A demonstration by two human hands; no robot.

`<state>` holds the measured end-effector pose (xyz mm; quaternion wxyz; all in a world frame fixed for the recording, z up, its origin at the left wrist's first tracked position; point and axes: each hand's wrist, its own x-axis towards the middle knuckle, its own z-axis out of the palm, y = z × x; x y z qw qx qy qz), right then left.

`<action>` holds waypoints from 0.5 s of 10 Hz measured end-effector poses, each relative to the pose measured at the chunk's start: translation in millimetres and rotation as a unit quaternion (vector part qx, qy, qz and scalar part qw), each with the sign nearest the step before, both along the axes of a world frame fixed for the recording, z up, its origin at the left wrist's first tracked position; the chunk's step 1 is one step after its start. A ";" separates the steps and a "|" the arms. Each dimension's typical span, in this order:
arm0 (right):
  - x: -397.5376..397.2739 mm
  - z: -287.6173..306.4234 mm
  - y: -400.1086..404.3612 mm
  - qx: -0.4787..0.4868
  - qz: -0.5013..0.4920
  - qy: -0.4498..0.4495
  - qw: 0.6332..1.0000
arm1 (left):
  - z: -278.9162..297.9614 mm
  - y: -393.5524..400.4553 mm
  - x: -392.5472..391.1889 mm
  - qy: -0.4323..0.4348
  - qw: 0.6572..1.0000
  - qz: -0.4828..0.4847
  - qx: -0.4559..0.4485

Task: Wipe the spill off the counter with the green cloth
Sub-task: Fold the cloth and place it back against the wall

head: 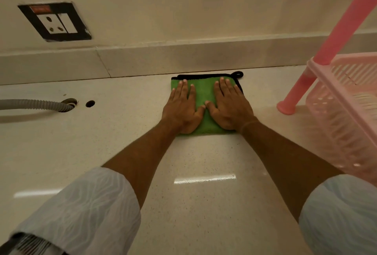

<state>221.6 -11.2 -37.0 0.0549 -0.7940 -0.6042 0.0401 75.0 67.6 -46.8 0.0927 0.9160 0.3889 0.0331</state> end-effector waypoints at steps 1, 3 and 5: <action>6.7 0.7 12.8 0.002 0.004 -0.006 1.000 | -1.7 10.9 6.7 -0.006 1.000 0.007 0.008; 10.3 2.1 21.1 -0.002 0.003 -0.007 1.000 | -1.0 18.1 10.8 -0.005 1.000 0.011 0.009; 10.6 1.3 20.0 0.006 0.006 0.001 1.000 | 0.8 16.6 9.4 -0.018 1.000 0.011 0.007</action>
